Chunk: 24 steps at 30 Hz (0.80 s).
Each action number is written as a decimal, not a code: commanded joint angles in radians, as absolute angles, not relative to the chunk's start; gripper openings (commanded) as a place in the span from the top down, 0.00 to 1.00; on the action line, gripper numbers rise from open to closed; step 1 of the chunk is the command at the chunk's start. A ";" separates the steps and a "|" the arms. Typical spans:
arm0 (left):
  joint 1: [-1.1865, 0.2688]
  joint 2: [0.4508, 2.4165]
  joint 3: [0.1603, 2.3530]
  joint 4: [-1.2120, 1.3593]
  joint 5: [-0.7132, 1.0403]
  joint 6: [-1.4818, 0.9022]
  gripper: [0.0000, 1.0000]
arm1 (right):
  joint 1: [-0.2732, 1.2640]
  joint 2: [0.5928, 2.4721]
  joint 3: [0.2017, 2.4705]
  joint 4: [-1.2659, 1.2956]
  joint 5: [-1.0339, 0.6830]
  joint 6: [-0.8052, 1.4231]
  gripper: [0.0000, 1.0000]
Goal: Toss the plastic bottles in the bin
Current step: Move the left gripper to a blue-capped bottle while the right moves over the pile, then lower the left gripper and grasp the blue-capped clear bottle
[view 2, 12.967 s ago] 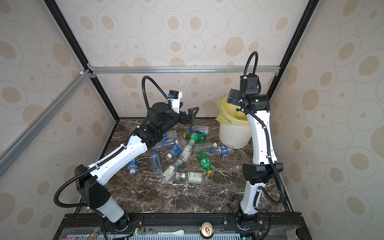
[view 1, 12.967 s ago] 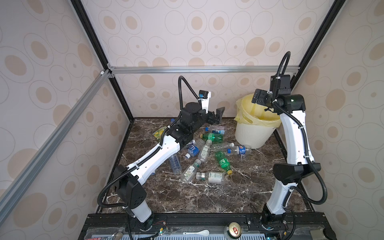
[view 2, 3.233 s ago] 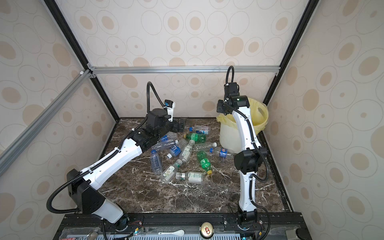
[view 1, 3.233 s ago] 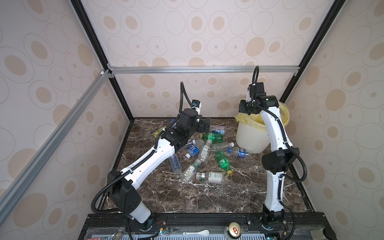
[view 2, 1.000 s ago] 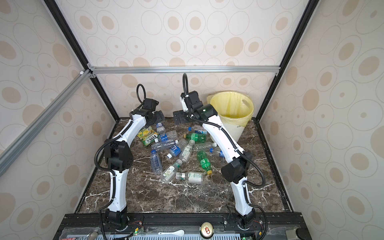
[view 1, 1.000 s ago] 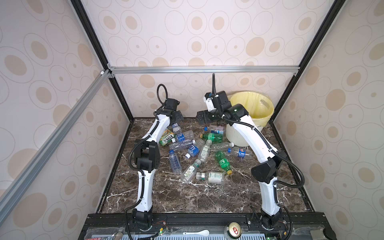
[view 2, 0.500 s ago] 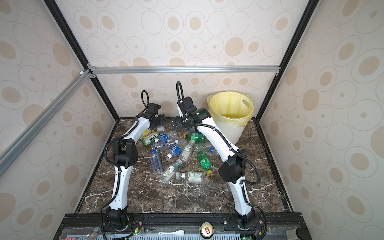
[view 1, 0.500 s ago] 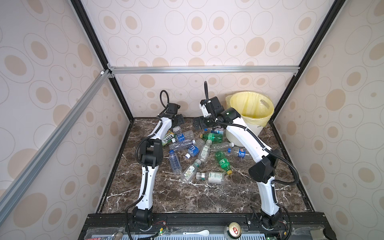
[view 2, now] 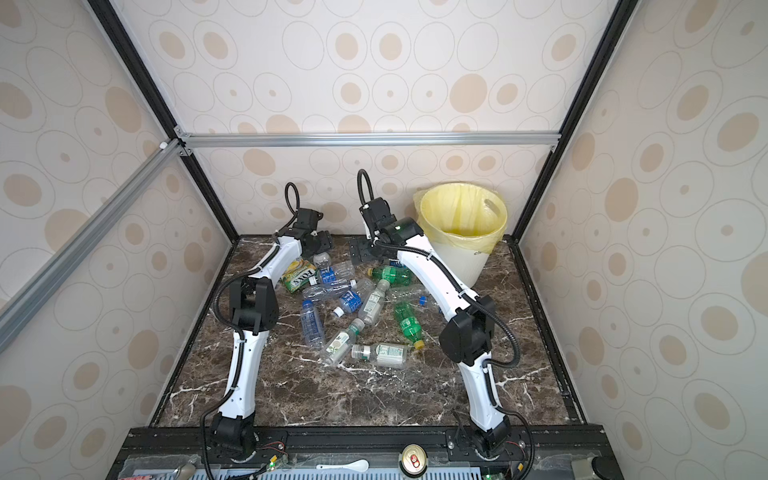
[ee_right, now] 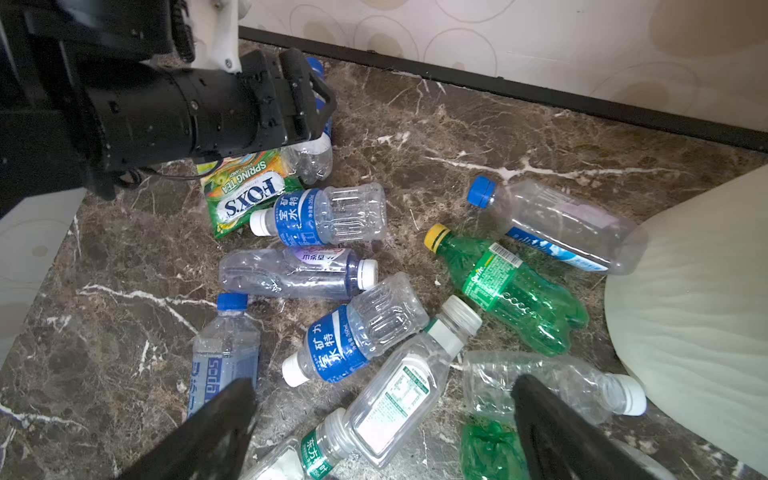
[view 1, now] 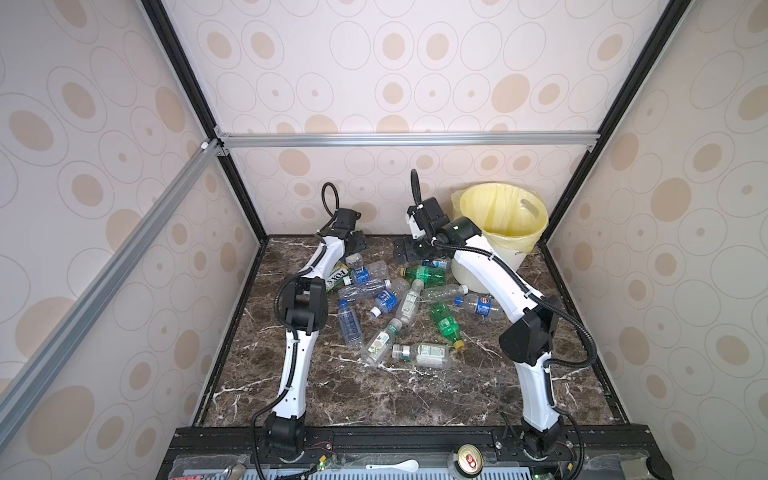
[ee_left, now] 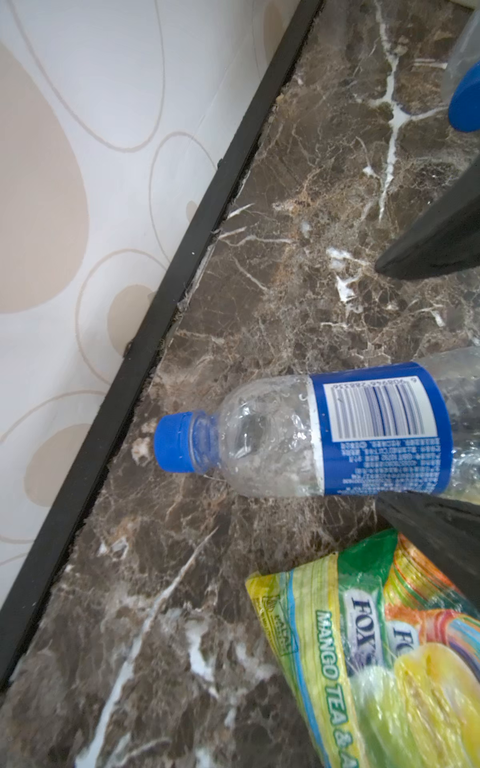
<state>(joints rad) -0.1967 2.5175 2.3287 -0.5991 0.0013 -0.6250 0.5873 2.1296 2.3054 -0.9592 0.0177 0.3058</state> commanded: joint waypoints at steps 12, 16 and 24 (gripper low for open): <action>-0.206 2.558 2.371 -0.626 -0.067 -0.558 0.24 | 0.569 2.085 2.271 -0.988 0.000 0.331 0.00; -0.207 2.563 2.372 -0.624 -0.068 -0.550 0.26 | 0.570 2.085 2.266 -0.994 0.000 0.329 0.01; -0.209 2.579 2.376 -0.622 -0.057 -0.551 0.28 | 0.564 2.083 2.260 -0.996 -0.002 0.327 0.00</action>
